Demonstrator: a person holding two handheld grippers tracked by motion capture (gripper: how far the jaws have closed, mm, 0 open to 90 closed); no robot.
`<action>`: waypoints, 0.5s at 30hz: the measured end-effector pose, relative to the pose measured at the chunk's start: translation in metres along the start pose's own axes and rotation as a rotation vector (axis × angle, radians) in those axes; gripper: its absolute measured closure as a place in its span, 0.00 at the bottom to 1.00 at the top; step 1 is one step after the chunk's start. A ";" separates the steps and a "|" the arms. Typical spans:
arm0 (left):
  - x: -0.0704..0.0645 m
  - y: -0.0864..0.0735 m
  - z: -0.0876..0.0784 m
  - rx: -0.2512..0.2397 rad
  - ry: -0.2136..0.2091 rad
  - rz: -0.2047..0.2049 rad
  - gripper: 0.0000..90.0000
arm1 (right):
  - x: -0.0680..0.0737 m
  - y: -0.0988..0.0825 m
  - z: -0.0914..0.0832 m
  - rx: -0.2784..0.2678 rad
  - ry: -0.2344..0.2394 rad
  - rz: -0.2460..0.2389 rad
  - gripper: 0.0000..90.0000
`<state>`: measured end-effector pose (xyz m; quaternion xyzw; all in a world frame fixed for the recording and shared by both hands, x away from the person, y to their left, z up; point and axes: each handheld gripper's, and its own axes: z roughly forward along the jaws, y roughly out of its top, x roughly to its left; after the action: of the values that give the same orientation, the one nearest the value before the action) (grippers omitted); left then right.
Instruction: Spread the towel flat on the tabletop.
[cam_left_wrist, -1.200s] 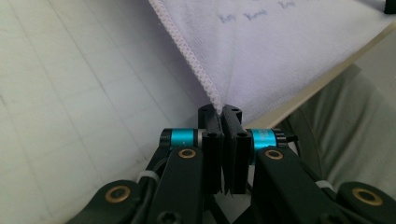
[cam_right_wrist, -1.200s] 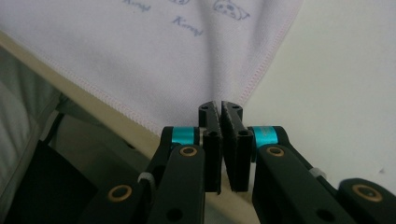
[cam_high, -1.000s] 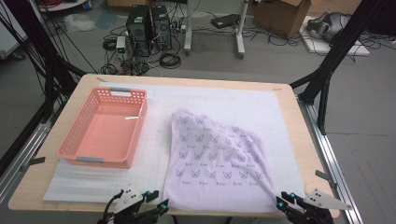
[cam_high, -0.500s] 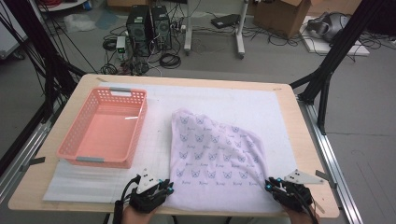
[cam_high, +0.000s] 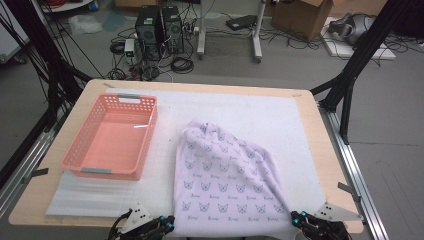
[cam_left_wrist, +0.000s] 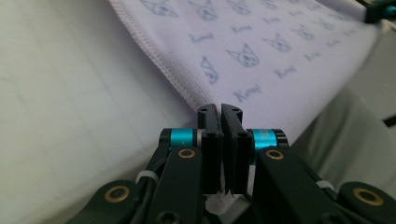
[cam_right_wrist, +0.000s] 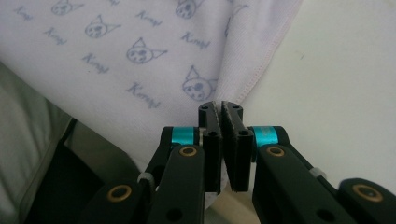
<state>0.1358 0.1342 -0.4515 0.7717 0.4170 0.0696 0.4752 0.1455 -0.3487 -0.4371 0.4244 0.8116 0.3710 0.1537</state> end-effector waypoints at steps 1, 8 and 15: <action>-0.001 0.000 0.000 -0.002 -0.008 0.010 0.95 | 0.001 0.000 0.000 0.011 0.013 -0.005 0.96; 0.009 0.012 0.001 -0.116 0.043 -0.019 0.55 | 0.000 0.014 0.000 -0.095 -0.017 0.021 0.67; 0.023 0.024 0.013 -0.133 0.070 -0.036 0.53 | -0.009 0.022 0.021 -0.093 -0.065 0.036 0.66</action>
<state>0.1708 0.1365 -0.4459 0.7280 0.4415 0.1156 0.5115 0.1753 -0.3378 -0.4356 0.4431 0.7803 0.3969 0.1930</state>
